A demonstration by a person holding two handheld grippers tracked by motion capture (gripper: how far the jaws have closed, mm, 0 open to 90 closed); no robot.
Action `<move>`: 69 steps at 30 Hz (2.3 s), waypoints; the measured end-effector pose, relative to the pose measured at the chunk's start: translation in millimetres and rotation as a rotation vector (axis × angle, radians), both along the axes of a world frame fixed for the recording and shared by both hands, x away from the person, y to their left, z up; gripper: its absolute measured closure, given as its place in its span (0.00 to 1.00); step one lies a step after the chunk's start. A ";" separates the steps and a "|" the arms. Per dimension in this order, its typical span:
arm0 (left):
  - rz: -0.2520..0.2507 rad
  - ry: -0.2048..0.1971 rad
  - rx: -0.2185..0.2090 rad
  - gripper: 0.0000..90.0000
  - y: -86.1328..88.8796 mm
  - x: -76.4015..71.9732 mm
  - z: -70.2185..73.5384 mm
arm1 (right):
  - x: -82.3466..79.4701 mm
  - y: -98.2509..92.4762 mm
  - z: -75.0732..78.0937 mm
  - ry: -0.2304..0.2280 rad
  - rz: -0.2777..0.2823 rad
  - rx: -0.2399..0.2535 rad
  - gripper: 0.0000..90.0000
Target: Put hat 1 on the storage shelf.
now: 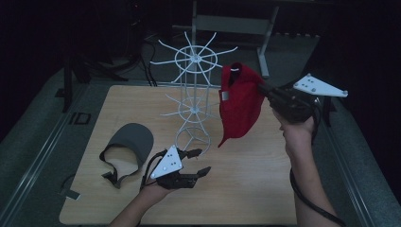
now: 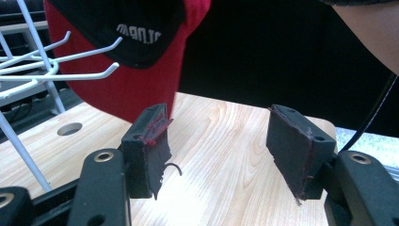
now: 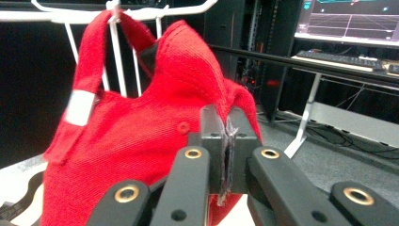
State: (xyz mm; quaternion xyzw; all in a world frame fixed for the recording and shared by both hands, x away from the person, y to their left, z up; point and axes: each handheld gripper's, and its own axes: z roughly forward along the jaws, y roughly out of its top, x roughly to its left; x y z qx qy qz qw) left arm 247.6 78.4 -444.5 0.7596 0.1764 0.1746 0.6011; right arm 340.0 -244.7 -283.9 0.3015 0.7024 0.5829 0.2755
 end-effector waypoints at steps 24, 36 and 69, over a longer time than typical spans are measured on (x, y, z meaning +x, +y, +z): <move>0.037 0.020 0.005 0.45 15.0 -3.5 -7.3 | -19.2 -33.3 -36.2 0.004 -0.003 0.013 0.41; 0.054 0.031 0.008 0.45 21.7 -3.6 -11.6 | -24.8 -62.6 -62.8 0.044 -0.036 0.030 0.34; 0.143 0.095 0.021 0.45 57.8 -11.2 -42.1 | -34.6 -111.1 -230.4 0.282 -0.282 -0.097 0.17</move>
